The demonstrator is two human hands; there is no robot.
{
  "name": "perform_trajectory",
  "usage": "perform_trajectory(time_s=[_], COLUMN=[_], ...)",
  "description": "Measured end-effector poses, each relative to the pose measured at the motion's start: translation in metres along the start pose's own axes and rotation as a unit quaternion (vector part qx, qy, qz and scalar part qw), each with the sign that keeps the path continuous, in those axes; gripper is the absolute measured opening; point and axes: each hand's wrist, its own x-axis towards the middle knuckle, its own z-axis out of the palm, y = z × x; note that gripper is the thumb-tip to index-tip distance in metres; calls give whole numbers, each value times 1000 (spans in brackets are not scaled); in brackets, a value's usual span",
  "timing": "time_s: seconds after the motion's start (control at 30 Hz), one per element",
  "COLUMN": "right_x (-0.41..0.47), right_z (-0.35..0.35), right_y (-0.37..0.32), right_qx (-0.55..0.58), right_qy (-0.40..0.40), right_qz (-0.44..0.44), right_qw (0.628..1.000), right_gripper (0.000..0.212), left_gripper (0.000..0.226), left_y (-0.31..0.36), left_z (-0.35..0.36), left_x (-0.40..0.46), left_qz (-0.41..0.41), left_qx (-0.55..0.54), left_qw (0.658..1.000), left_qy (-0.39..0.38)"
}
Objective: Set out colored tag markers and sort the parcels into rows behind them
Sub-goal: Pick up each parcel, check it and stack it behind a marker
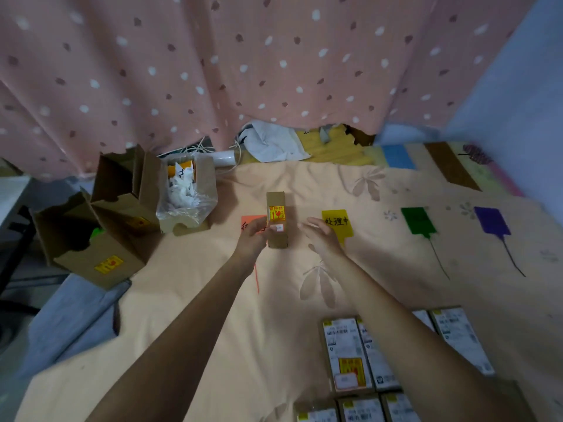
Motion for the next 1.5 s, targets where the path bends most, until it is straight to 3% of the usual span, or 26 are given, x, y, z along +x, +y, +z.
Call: perform_trajectory(time_s=[0.3,0.4,0.5,0.77,0.87,0.9,1.0,1.17,1.3,1.5], right_x=[-87,-107,-122,-142,-143,-143,-145,-143,-140,-144], right_z=[-42,-60,-82,-138,-150,-152,-151,-146,-144,-132], right_y=[18,33,53,92,104,108,115,123,128,133], right_qx=[-20,-56,-140,-370,-418,-426,-414,-398,-378,-359], right_qy=[11,18,25,-72,-120,-132,-159,-159,-160,-128], right_qz=[-22,-1,17,85,94,90,75,55,28,9], right_qw=[999,998,990,922,895,891,893,902,911,924], right_gripper=[41,38,40,49,34,31,54,56,40,19], left_gripper=[19,12,24,24,18,22,20,21,3,20], left_y=[-15,-32,-53,-126,-145,-152,-166,-180,-184,-185], left_z=[15,24,38,79,98,102,107,110,113,106], left_x=[-75,-94,-112,-148,-161,-162,-167,-170,-168,-162], left_qz=[-11,-28,-55,-142,-165,-171,-190,-222,-231,-240], left_qx=[30,31,42,92,116,134,159,158,125,83], left_qw=[999,998,997,985,979,976,966,958,959,962], left_qy=[-39,-47,-44,14,26,32,72,93,104,95])
